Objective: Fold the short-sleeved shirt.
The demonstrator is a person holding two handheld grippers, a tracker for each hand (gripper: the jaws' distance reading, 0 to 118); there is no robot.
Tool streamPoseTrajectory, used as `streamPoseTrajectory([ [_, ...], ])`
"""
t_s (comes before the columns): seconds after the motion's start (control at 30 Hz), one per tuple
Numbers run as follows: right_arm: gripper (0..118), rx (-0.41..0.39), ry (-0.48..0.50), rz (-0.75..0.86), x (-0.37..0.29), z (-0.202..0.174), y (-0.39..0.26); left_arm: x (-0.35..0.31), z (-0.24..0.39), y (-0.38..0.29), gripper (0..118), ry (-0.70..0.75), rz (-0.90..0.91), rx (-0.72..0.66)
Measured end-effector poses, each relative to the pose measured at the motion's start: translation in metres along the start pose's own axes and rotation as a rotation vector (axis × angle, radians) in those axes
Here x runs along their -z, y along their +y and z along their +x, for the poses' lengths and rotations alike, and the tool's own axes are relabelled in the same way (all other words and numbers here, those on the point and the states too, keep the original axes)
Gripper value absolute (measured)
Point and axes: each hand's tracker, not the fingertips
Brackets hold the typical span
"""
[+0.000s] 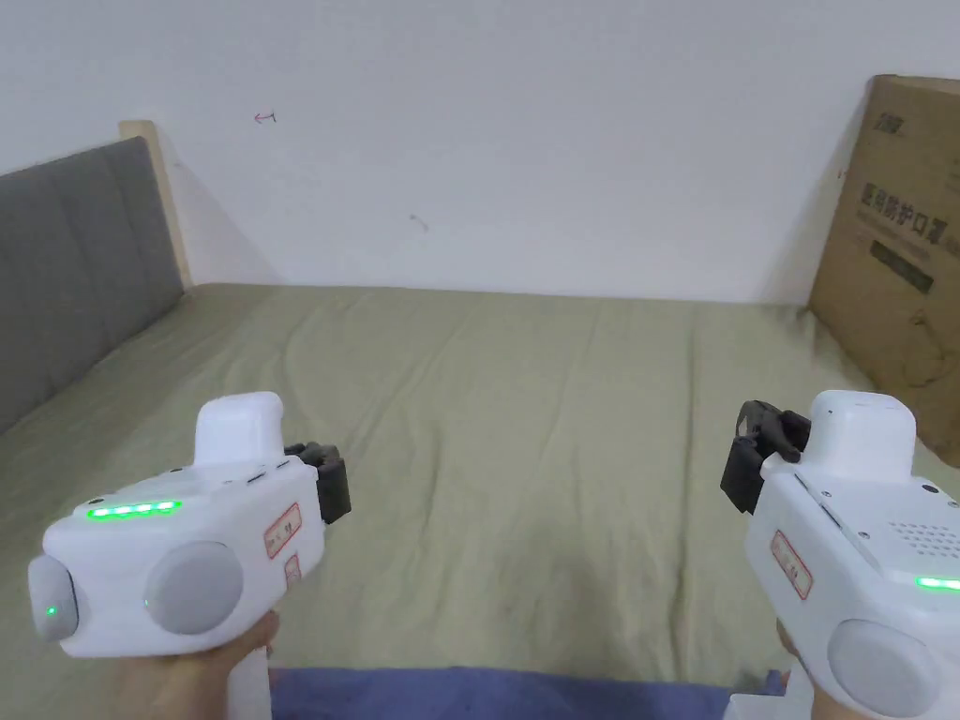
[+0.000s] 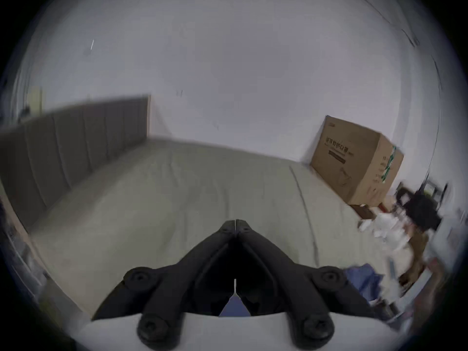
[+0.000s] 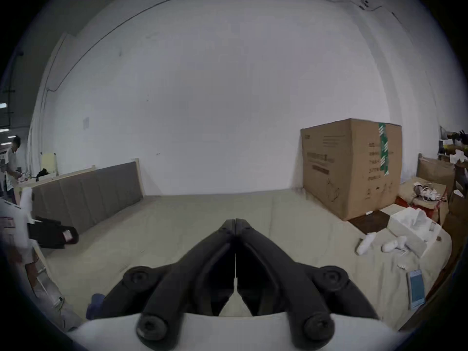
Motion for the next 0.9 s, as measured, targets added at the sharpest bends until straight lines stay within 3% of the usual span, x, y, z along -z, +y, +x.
streamPoseTrajectory([
  [0.13, 0, -0.056, 0.010, -0.051, 0.002, -0.002, -0.011, 0.022, -0.092, -0.018, 0, -0.109, -0.196, -0.260],
  [0.23, 0, -0.033, 0.016, -0.089, 0.003, 0.007, -0.017, 0.029, -0.162, -0.047, 1, -0.254, -0.326, -0.512],
  [0.27, 0, -0.026, 0.016, -0.096, 0.003, 0.008, -0.020, 0.033, -0.180, -0.058, 7, -0.285, -0.366, -0.585],
  [0.33, 0, -0.009, 0.004, -0.117, 0.006, 0.012, -0.025, 0.029, -0.199, -0.078, 42, -0.259, -0.444, -0.647],
  [0.4, 0, -0.006, -0.005, -0.139, 0.010, 0.011, -0.029, 0.032, -0.209, -0.095, 80, -0.204, -0.467, -0.585],
  [0.5, 0, -0.015, -0.007, -0.171, 0.014, 0.007, -0.033, 0.032, -0.210, -0.111, 108, -0.216, -0.483, -0.533],
  [0.83, 0, -0.038, 0.011, -0.214, 0.027, -0.013, -0.036, 0.083, -0.200, -0.147, 109, -0.530, -0.581, -0.755],
  [0.9, 0, -0.042, 0.013, -0.220, 0.028, -0.017, -0.036, 0.092, -0.193, -0.152, 101, -0.571, -0.593, -0.752],
])
